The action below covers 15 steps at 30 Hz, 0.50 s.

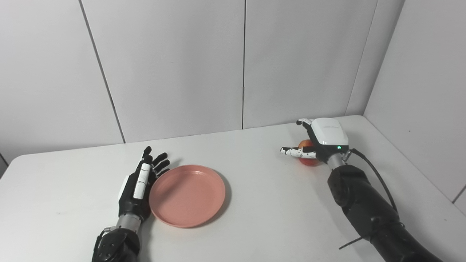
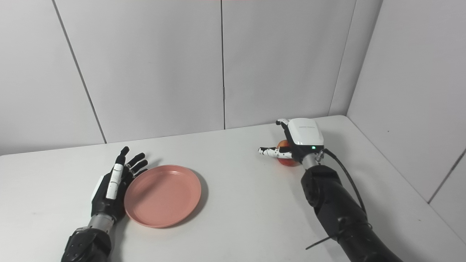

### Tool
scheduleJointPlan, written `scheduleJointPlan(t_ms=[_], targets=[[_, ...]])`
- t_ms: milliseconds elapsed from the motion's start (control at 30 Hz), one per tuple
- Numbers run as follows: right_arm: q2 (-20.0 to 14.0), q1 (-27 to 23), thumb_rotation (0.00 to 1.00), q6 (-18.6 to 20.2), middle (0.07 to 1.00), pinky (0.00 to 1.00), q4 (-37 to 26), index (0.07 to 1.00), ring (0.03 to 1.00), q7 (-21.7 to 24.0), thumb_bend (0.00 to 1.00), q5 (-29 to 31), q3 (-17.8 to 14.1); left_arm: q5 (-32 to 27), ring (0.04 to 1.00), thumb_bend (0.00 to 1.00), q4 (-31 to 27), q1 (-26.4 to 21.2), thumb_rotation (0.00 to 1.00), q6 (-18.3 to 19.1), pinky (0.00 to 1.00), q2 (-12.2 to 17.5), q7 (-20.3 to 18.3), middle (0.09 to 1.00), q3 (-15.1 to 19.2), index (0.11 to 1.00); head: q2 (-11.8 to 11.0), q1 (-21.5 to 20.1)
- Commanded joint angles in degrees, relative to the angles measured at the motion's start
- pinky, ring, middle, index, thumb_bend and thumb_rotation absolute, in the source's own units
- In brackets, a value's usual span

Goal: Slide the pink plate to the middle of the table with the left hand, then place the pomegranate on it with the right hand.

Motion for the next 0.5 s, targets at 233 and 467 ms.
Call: scheduleJointPlan(t_ms=[233, 467], targets=[[-1.7, -3.2, 0.8, 1.6, 0.769, 0.71, 2.5, 0.764, 0.74, -2.2, 0.82, 0.8, 0.9, -0.3, 0.851, 0.83, -0.1, 1.7, 0.79, 1.7, 0.82, 0.3, -0.2, 0.845, -0.4, 1.0, 0.4, 0.4], [-1.2, -1.2, 0.78, 2.2, 0.776, 0.69, 1.2, 0.768, 0.746, -0.9, 0.81, 3.1, 0.8, -0.2, 0.841, 0.83, -0.1, 1.6, 0.8, 1.7, 0.81, 0.5, -0.2, 0.837, -0.4, 1.0, 0.5, 0.4]])
